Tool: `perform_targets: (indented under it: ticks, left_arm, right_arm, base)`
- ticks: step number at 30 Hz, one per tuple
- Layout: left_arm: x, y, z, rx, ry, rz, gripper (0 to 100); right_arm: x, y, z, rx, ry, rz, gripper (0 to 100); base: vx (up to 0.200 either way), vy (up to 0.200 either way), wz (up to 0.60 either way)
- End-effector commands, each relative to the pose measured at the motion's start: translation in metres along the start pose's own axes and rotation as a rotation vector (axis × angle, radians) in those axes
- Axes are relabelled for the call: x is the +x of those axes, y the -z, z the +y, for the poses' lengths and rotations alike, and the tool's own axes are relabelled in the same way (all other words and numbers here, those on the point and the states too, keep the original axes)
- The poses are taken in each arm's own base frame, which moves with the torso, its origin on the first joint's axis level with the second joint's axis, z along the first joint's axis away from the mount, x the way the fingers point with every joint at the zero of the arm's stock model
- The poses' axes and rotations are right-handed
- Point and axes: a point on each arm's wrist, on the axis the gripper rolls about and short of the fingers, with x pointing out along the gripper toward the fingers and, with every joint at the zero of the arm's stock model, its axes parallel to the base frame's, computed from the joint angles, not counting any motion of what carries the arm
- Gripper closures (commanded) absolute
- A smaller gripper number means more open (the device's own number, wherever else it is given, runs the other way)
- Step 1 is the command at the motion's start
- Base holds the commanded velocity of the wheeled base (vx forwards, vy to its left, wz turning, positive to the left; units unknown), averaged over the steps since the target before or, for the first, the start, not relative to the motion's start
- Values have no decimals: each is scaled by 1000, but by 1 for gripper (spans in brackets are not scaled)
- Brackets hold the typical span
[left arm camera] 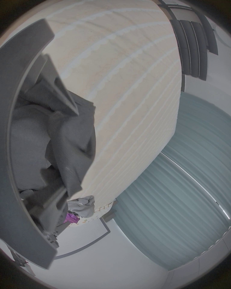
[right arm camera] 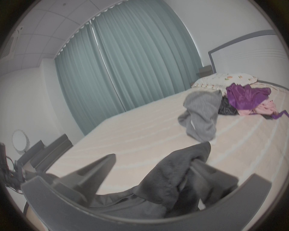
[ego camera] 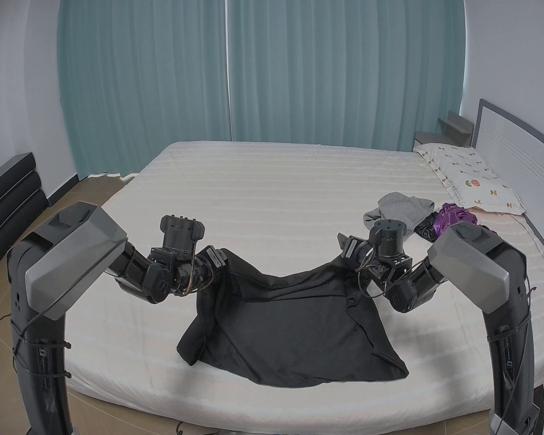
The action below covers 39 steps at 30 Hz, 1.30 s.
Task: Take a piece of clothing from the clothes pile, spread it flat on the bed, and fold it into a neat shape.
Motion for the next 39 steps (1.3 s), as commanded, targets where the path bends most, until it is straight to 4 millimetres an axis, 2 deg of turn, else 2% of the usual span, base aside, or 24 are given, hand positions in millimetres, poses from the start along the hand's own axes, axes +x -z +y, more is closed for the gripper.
perform_targets:
  ticks: [1, 2, 5, 12, 15, 20, 25, 28, 30, 34, 39]
  left_arm:
    - [20, 17, 15, 1, -48, 38, 0]
    - [24, 18, 19, -19, -61, 37, 0]
    - [21, 9, 23, -71, -66, 30, 0]
    - [2, -37, 31, -140, -7, -23, 0]
    - [3, -28, 42, -142, -69, 23, 0]
    - [-4, -10, 58, -144, -148, 189, 0]
    - [-26, -19, 61, -166, -62, 324, 0]
    - [-38, -29, 62, -183, -29, 319, 0]
    - [-38, -28, 62, -186, -30, 320, 0]
    - [-54, -21, 65, -255, -46, 324, 0]
    - [-60, -7, 64, -295, -28, 298, 0]
  right_arm:
    - [17, 54, -26, -30, 69, 116, 0]
    - [18, 57, -31, -27, 79, 121, 0]
    - [15, 35, -35, 8, 83, 94, 0]
    - [-4, -17, -44, 131, 21, 104, 0]
    - [-8, -31, -48, 189, 14, 103, 0]
    - [-14, -21, -56, 199, 53, 171, 0]
    - [-26, -3, -63, 173, 54, 265, 0]
    - [-32, 4, -65, 154, 46, 307, 0]
    - [-33, 4, -66, 153, 46, 310, 0]
    - [-38, 30, -66, 95, 52, 399, 0]
    - [-33, 45, -58, 63, 42, 434, 0]
  base:
    - [0, 0, 0]
    - [0, 0, 0]
    - [0, 0, 0]
    - [0, 0, 0]
    - [0, 0, 0]
    - [0, 0, 0]
    - [0, 0, 0]
    - [0, 0, 0]
    - [0, 0, 0]
    - [0, 0, 0]
    - [0, 0, 0]
